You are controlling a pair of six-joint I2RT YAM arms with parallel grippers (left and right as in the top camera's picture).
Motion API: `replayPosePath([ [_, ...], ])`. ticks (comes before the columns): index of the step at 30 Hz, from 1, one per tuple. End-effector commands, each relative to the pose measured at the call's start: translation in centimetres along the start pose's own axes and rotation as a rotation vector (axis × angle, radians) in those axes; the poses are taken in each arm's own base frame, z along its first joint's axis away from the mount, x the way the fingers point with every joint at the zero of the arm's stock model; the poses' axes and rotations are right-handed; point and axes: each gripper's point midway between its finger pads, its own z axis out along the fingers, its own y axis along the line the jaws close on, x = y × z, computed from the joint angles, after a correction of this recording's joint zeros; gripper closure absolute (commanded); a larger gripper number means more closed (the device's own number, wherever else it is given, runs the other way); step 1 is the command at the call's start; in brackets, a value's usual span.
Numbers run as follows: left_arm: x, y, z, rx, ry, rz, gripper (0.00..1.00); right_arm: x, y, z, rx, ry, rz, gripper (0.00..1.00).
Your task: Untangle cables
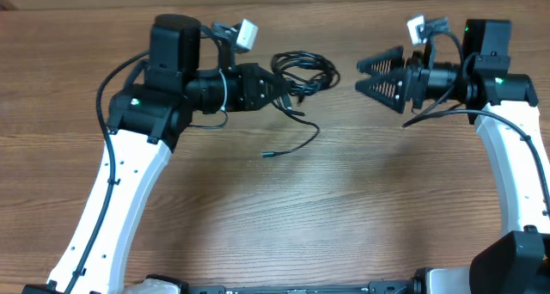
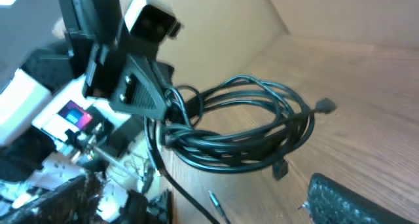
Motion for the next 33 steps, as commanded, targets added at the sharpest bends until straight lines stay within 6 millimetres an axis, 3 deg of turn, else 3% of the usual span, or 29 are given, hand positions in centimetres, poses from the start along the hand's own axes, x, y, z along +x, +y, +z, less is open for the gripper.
replayPosePath([
  [1,-0.1,-0.8,-0.3,0.012,-0.009,0.062,0.96,-1.2,1.5,1.1,-0.013,0.010,0.065,0.03],
  [5,-0.1,-0.9,-0.3,0.014,-0.008,0.061,0.96,-0.6,0.6,3.4,0.069,0.049,0.059,0.00],
  [7,-0.1,-0.9,-0.3,0.014,-0.007,0.066,0.96,0.2,0.0,4.6,0.115,0.085,-0.036,0.00],
  [10,0.0,-1.0,-0.3,0.023,0.000,0.071,0.96,1.9,-2.4,4.9,0.261,0.171,-0.205,0.00],
  [11,0.1,-0.9,-0.3,0.020,0.003,0.069,0.96,2.7,-4.1,4.2,0.361,0.223,-0.247,0.00],
  [13,0.3,-0.8,-0.3,0.014,0.009,0.066,0.96,2.7,-6.2,3.1,0.507,0.217,-0.133,0.00],
  [17,0.3,-0.6,-0.3,0.004,0.006,0.079,0.96,2.2,-6.1,3.0,0.504,0.161,-0.008,0.00],
  [20,0.3,-0.6,-0.3,0.004,0.007,0.078,0.96,1.3,-6.4,2.9,0.542,0.038,0.332,0.00],
  [25,0.1,-0.2,-0.3,-0.018,-0.004,0.076,0.96,1.3,-6.3,3.0,0.533,-0.178,1.093,0.00],
  [28,0.2,-0.2,-0.3,-0.019,-0.002,0.074,0.96,1.3,-6.4,2.9,0.523,-0.259,1.360,0.00],
  [33,0.4,-0.1,-0.3,-0.021,0.007,0.063,0.96,0.9,-6.6,2.8,0.503,-0.354,1.591,0.02],
])
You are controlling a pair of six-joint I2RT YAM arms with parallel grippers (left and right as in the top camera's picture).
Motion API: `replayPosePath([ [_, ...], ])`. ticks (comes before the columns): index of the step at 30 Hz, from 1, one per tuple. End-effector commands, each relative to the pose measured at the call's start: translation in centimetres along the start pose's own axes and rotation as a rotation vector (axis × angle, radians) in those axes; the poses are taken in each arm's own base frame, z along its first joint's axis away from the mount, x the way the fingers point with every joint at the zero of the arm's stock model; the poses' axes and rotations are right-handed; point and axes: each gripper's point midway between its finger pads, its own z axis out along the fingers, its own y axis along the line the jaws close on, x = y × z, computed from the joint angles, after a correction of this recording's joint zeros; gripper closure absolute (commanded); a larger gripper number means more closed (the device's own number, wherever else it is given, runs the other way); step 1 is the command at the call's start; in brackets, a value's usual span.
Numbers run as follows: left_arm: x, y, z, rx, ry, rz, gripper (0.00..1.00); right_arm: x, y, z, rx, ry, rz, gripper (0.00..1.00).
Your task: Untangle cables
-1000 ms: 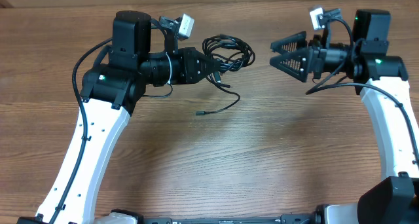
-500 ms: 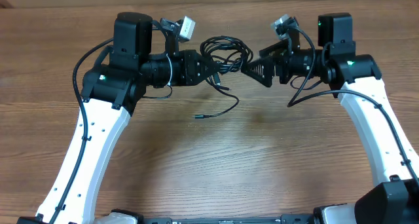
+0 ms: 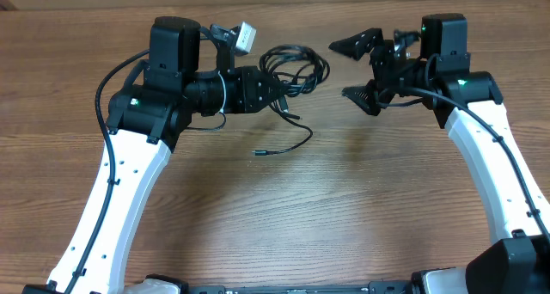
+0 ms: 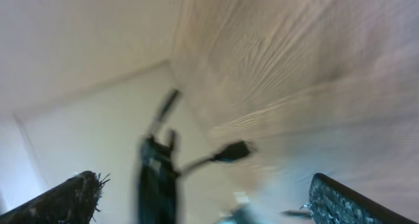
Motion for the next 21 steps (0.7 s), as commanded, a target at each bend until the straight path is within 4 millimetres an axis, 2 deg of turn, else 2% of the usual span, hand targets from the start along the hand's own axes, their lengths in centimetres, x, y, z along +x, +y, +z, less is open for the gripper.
replayPosePath([
  [1,-0.2,-0.8,-0.3,0.012,-0.010,0.048,0.96,0.0,1.9,-0.9,-0.054,-0.024,0.321,0.05],
  [5,-0.2,-0.7,-0.4,0.011,-0.011,0.048,0.96,-0.1,2.5,-0.9,-0.073,-0.024,0.306,0.23],
  [8,-0.3,-0.8,-0.3,0.011,-0.016,0.054,0.96,0.0,2.1,0.1,-0.044,-0.078,0.280,0.26],
  [11,-0.4,-0.8,-0.4,0.012,-0.019,0.058,0.96,1.2,2.0,1.3,-0.020,-0.091,0.248,0.28],
  [13,-0.3,-0.8,-0.4,0.011,-0.016,0.054,0.96,2.5,2.4,2.5,-0.021,-0.086,0.207,0.44],
  [15,-0.3,-0.8,-0.4,0.010,-0.014,0.051,0.96,3.1,2.9,2.9,-0.031,-0.082,0.184,0.49],
  [16,-0.3,-0.7,-0.4,0.010,-0.013,0.050,0.96,3.3,3.0,3.1,-0.033,-0.082,0.176,0.63],
  [17,-0.2,-0.7,-0.3,0.009,-0.011,0.048,0.96,3.6,3.0,3.3,-0.029,-0.084,0.153,0.96],
  [21,-0.1,-0.6,-0.4,0.005,-0.007,0.040,0.96,3.4,3.0,3.3,-0.023,-0.098,0.009,0.96],
])
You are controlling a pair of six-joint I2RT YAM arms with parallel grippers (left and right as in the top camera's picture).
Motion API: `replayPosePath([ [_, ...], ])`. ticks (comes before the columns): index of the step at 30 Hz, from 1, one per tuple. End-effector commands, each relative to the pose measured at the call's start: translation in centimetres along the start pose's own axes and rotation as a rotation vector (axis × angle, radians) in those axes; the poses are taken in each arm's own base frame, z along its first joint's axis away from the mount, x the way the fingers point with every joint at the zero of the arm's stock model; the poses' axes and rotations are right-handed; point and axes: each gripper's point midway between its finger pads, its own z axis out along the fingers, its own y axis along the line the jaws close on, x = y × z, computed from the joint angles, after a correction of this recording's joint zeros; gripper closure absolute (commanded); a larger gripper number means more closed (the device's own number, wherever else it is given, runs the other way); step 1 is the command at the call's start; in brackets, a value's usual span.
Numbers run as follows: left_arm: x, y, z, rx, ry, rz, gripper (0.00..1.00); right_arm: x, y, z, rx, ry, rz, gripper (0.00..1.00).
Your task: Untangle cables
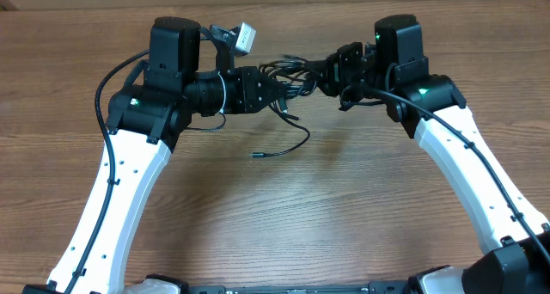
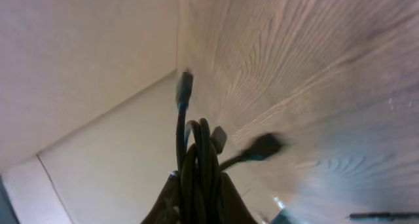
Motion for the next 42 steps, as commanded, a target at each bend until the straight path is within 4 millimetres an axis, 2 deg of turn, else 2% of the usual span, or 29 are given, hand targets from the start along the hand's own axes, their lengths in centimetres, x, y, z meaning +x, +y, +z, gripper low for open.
replayPosePath([
  [1,0.0,-0.5,-0.7,0.012,-0.005,0.031,0.96,-0.6,1.5,-1.1,-0.039,-0.063,-0.201,0.96],
  [3,-0.2,-0.1,-1.8,0.015,-0.013,0.011,0.96,-2.4,1.6,-2.0,-0.036,-0.101,-0.296,0.96],
  [5,-0.7,1.2,-4.1,-0.013,-0.045,-0.010,0.96,-5.1,0.9,-3.5,-0.010,-0.155,-0.343,0.96],
  [8,-0.8,3.8,-8.4,-0.100,-0.107,-0.059,0.96,-10.4,-0.7,-7.1,0.040,-0.257,-0.351,0.96],
  [10,-0.4,5.2,-10.7,-0.150,-0.131,-0.077,0.96,-12.8,-1.5,-9.2,0.057,-0.304,-0.351,0.96],
  [13,0.4,7.3,-13.2,-0.229,-0.155,-0.118,0.96,-15.0,-2.0,-12.0,0.035,-0.316,-0.353,0.96],
  [15,0.8,7.7,-13.5,-0.242,-0.146,-0.119,0.96,-15.4,-2.0,-12.8,0.010,-0.306,-0.348,0.96],
  [19,0.9,7.7,-13.0,-0.256,-0.132,-0.104,0.96,-15.1,-1.9,-12.5,0.016,-0.296,-0.386,0.96],
  [26,1.1,6.7,-11.5,-0.245,-0.098,-0.054,0.96,-12.0,-1.4,-9.7,0.028,-0.218,-0.465,0.96],
  [31,1.1,4.2,-8.7,-0.183,-0.047,0.133,0.95,-9.0,1.0,-7.7,-0.050,-0.146,-0.602,0.96],
  [32,1.0,2.9,-7.1,-0.140,-0.031,0.189,0.90,-8.3,1.6,-7.4,-0.074,-0.128,-0.627,0.96],
  [35,0.2,1.1,-4.7,-0.074,-0.028,0.181,0.82,-8.0,1.9,-7.3,-0.083,-0.126,-0.637,0.96],
  [38,0.0,-0.8,-2.0,-0.012,-0.011,0.339,0.66,-8.0,1.9,-7.3,-0.083,-0.125,-0.637,0.96],
  [39,0.0,-0.9,-1.1,-0.017,-0.003,0.407,0.59,-7.9,1.9,-7.2,-0.086,-0.119,-0.641,0.96],
  [40,0.2,-0.8,-0.2,-0.035,0.010,0.466,0.48,-7.8,1.9,-7.2,-0.089,-0.112,-0.642,0.96],
  [42,0.7,0.2,1.8,-0.096,0.049,0.564,0.37,-7.6,1.9,-7.2,-0.095,-0.100,-0.647,0.96],
])
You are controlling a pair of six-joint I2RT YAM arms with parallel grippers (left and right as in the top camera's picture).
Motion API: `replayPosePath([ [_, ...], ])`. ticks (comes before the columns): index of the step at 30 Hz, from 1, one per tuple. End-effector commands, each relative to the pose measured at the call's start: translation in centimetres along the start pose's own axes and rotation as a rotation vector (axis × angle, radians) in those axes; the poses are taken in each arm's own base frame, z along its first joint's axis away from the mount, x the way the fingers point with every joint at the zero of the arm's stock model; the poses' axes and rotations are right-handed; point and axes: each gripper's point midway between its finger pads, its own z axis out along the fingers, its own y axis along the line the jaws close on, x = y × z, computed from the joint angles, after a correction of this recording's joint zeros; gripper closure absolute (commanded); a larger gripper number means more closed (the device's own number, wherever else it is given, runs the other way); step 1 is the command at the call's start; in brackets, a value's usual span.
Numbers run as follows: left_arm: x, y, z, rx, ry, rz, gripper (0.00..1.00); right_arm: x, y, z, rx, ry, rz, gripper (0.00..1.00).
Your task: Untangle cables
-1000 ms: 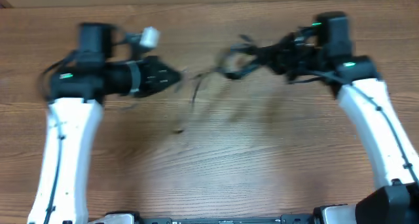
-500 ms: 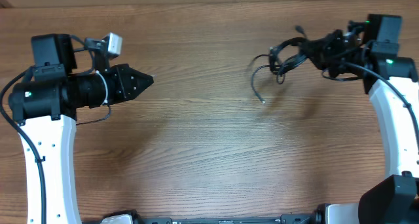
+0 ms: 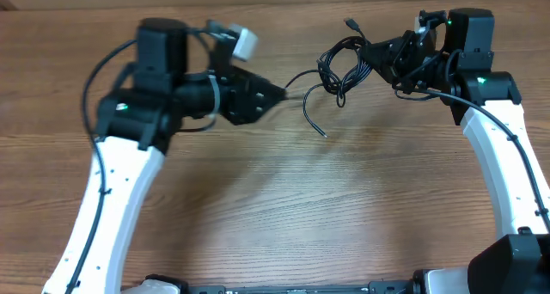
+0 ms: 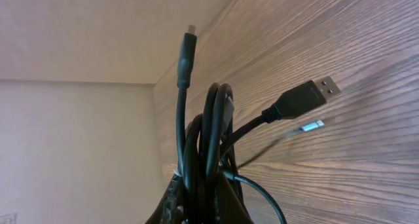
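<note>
A bundle of black cables (image 3: pixel 342 68) hangs in loops above the wooden table (image 3: pixel 284 217), at the back right of centre. My right gripper (image 3: pixel 379 58) is shut on the loops; the right wrist view shows the strands (image 4: pixel 208 139) pinched between its jaws (image 4: pixel 208 196). A USB plug (image 4: pixel 313 94) and a thin connector (image 4: pixel 186 48) stick out of the bundle. One strand (image 3: pixel 301 76) runs left to my left gripper (image 3: pixel 279 92), which looks shut on it. A loose end (image 3: pixel 323 134) dangles toward the table.
The table's back edge and a pale wall (image 4: pixel 78 145) lie just behind the bundle. Both arms reach in from the front corners, the left forearm (image 3: pixel 120 191) and the right forearm (image 3: pixel 507 174) over the table's sides.
My right gripper has moved right and back with the bundle in it. The bundle is clear of the left gripper, with only one strand stretched between them. The left arm shifted slightly left.
The left gripper held the coiled bundle while the right gripper stood open far to the right. The right gripper then was nearer, still open, then shut on the bundle beside the left gripper. Now the bundle is drawn rightward, one strand spanning the gap.
</note>
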Motion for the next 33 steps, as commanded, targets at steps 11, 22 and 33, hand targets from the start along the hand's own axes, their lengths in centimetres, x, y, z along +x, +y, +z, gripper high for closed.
replayPosePath([
  [11,5.0,2.6,10.9,-0.172,0.264,0.400,0.43,1.2,2.9,-1.0,-0.110,0.059,-0.106,0.96],
  [22,0.3,0.7,10.8,-0.171,0.117,0.506,0.38,2.0,2.3,-1.0,-0.096,0.093,-0.120,0.96],
  [33,-1.1,-0.7,12.6,-0.120,0.045,0.504,0.44,2.0,2.2,-1.0,-0.094,0.095,-0.118,0.96],
])
